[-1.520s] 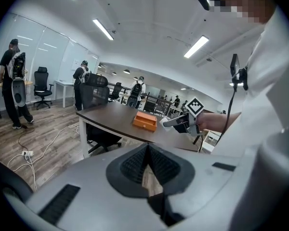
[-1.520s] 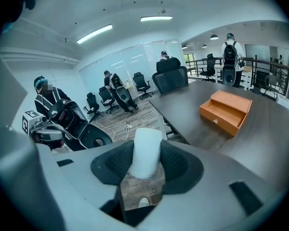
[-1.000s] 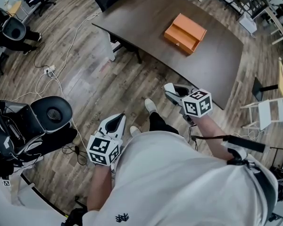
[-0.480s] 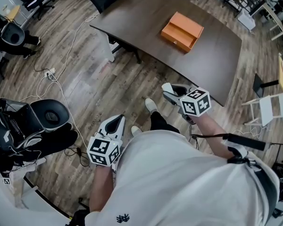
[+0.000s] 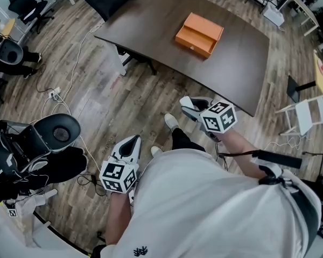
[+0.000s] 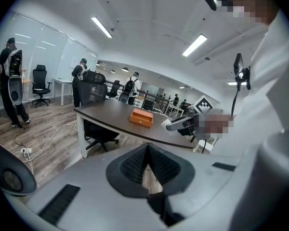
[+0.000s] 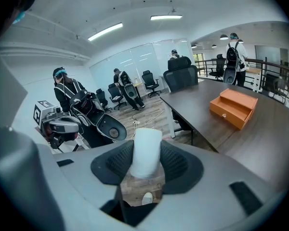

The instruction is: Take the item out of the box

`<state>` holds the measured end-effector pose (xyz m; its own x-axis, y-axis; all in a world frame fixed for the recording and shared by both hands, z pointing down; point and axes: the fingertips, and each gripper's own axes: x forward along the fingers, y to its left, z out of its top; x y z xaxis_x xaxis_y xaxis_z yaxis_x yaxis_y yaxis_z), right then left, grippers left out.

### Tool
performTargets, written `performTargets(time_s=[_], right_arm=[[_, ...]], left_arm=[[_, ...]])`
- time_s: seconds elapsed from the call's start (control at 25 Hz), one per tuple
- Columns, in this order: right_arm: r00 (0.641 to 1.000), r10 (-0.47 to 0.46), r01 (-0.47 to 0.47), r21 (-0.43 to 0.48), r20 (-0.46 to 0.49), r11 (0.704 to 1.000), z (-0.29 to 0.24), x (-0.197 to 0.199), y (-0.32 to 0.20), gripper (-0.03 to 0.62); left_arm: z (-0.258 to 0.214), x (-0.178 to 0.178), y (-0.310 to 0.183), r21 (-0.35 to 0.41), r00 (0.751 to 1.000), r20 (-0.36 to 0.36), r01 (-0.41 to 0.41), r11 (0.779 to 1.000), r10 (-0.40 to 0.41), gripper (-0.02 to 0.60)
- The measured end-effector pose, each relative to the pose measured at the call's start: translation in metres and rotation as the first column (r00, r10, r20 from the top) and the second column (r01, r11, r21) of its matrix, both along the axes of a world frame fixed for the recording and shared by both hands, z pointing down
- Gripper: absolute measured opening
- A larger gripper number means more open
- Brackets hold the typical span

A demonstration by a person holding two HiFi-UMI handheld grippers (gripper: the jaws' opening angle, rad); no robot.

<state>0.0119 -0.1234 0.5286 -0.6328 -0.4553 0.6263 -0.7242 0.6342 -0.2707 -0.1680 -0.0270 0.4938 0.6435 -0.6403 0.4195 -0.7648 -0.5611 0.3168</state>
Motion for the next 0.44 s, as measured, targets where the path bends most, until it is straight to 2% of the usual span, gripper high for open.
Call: performTargets(time_s=[0.44], right_arm=[[1.0, -0.001, 0.001, -0.006, -0.003, 1.0, 0.004, 0.0, -0.014, 0.17]], left_arm=[[0.006, -0.002, -0.011, -0.014, 1.0, 0.006, 0.001, 1.0, -0.001, 0.009]])
